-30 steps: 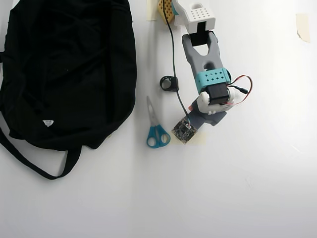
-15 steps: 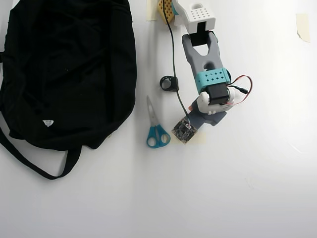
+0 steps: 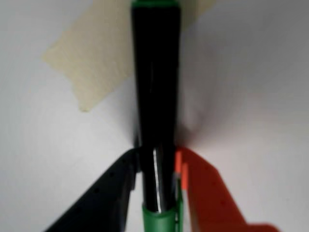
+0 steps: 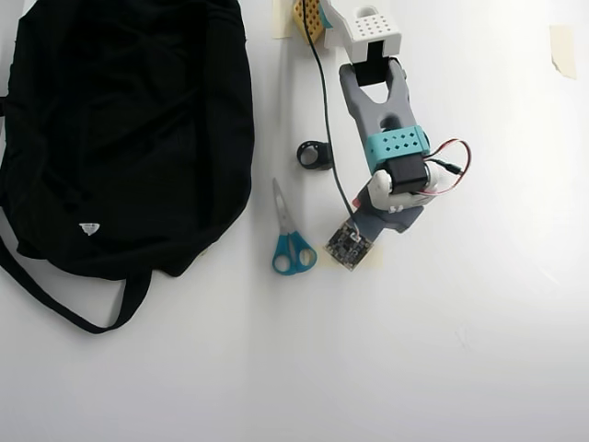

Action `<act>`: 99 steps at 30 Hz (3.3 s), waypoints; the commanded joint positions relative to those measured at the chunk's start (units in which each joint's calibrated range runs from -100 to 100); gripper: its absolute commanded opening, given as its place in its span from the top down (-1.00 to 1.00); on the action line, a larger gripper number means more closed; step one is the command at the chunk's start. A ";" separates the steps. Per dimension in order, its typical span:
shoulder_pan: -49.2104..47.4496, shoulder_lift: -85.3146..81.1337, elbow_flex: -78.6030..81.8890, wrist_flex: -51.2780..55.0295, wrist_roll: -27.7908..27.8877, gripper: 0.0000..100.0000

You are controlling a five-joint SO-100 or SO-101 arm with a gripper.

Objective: Put the green marker into the black bag

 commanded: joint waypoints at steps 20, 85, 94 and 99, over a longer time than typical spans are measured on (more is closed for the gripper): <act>-0.43 -5.96 -13.05 2.75 12.67 0.96; 17.22 -72.93 56.94 2.92 18.91 0.96; 27.62 -73.51 56.94 2.83 19.43 0.96; 33.90 -73.26 56.22 2.66 19.33 0.96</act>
